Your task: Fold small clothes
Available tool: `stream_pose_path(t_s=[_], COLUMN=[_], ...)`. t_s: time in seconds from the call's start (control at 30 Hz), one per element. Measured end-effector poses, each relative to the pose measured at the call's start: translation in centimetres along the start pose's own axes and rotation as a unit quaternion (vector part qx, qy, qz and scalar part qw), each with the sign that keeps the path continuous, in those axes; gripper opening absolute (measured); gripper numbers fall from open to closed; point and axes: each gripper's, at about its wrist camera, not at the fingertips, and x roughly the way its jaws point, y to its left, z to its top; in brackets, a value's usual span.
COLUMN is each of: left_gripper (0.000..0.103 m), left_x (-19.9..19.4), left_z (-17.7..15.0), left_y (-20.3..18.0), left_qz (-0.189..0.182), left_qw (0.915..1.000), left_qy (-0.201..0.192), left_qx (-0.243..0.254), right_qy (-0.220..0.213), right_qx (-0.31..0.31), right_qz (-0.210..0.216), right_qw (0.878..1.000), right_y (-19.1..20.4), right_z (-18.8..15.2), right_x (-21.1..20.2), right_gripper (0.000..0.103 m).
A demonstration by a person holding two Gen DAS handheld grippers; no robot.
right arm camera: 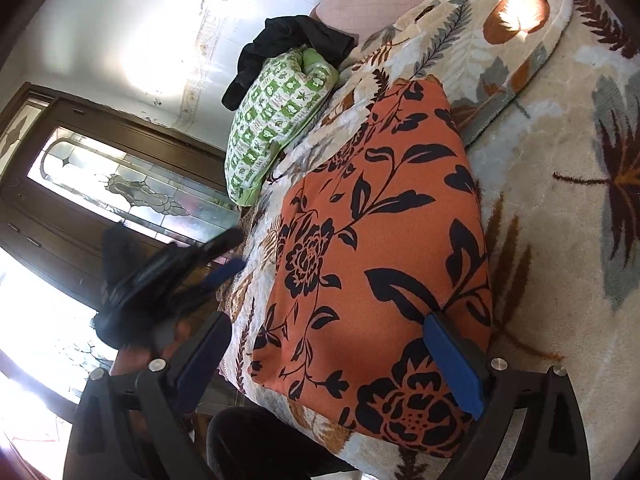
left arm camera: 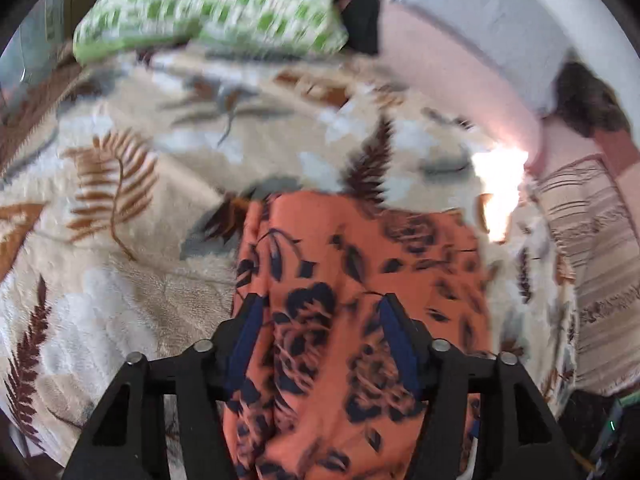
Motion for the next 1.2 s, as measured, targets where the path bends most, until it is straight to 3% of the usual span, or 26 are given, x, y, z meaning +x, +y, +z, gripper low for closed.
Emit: stream_pose_path(t_s=[0.03, 0.07, 0.13, 0.37, 0.43, 0.57, 0.6, 0.63, 0.7, 0.8, 0.9, 0.93, 1.0, 1.03, 1.07, 1.1, 1.17, 1.2], left_gripper=[0.010, 0.010, 0.009, 0.013, 0.018, 0.018, 0.024, 0.041, 0.062, 0.062, 0.057, 0.058, 0.058, 0.058, 0.058, 0.058, 0.058, 0.058], left_x=[1.3, 2.0, 1.8, 1.5, 0.4, -3.6, -5.0, -6.0, -6.8, -3.7, 1.4, 1.8, 1.4, 1.3, 1.4, 1.4, 1.4, 1.5], left_z=[0.3, 0.2, -0.1, -1.5, -1.7, -2.5, -2.9, -3.3, -4.1, -4.6, -5.1, -5.4, -5.6, -5.7, -5.8, -5.8, -5.8, -6.0], left_y=[0.5, 1.1, 2.1, 1.4, 0.7, -1.0, -1.6, -2.0, -2.7, -3.2, -1.3, -0.5, -0.8, -1.1, -1.1, -0.8, -0.3, -0.3], left_qz=[0.013, 0.004, 0.004, 0.053, 0.071, 0.062, 0.042, 0.022, -0.011, -0.020, 0.043, 0.024, 0.030, 0.040, 0.044, 0.039, 0.026, 0.026], left_qw=[0.9998, 0.9995, 0.9997, 0.9981, 0.9961, 0.9926, 0.9919, 0.9915, 0.9908, 0.9933, 0.9963, 0.9977, 0.9963, 0.9950, 0.9946, 0.9952, 0.9962, 0.9959], left_qy=[0.018, 0.031, 0.018, -0.013, -0.025, -0.076, -0.091, -0.101, -0.107, -0.071, -0.011, -0.014, -0.028, -0.033, -0.038, -0.039, -0.040, -0.042], left_qx=[-0.001, -0.005, -0.018, 0.029, 0.047, 0.072, 0.078, 0.079, 0.082, 0.089, 0.074, 0.061, 0.076, 0.085, 0.086, 0.081, 0.072, 0.075], right_qy=[0.001, 0.002, 0.008, 0.016, 0.008, -0.009, -0.013, -0.018, -0.028, -0.016, 0.015, 0.029, 0.058, 0.066, 0.070, 0.071, 0.063, 0.063], right_qx=[-0.001, -0.001, 0.000, -0.010, -0.013, -0.016, -0.006, 0.003, 0.021, 0.071, 0.126, 0.135, 0.141, 0.132, 0.113, 0.091, 0.058, 0.052], right_qz=[0.000, 0.001, 0.006, 0.006, 0.011, 0.014, 0.020, 0.024, 0.018, 0.018, 0.025, 0.028, 0.020, 0.014, 0.006, -0.016, -0.053, -0.069], right_qw=[1.000, 1.000, 1.000, 1.000, 1.000, 1.000, 1.000, 1.000, 0.999, 0.997, 0.992, 0.990, 0.988, 0.989, 0.991, 0.993, 0.995, 0.994], right_y=[0.0, 0.0, 0.0, 1.0, 1.5, 2.0, 1.7, 1.3, 0.1, -2.7, -5.5, -6.0, -6.5, -6.2, -5.3, -4.4, -3.0, -3.1], right_z=[0.0, 0.0, -0.1, 0.3, 0.8, 2.2, 2.6, 3.0, 3.7, 4.8, 5.0, 5.1, 5.3, 5.3, 5.4, 5.3, 5.0, 4.9], right_x=[0.0, 0.0, 0.0, -0.1, -0.7, -2.0, -2.4, -2.7, -3.3, -2.9, -0.9, 0.1, 2.2, 2.8, 3.1, 3.2, 2.5, 2.4], right_gripper=[0.098, 0.098, 0.098, 0.098, 0.099, 0.099, 0.099, 0.099, 0.099, 0.099, 0.099, 0.099, 0.098, 0.096, 0.079, 0.072, 0.035, 0.035])
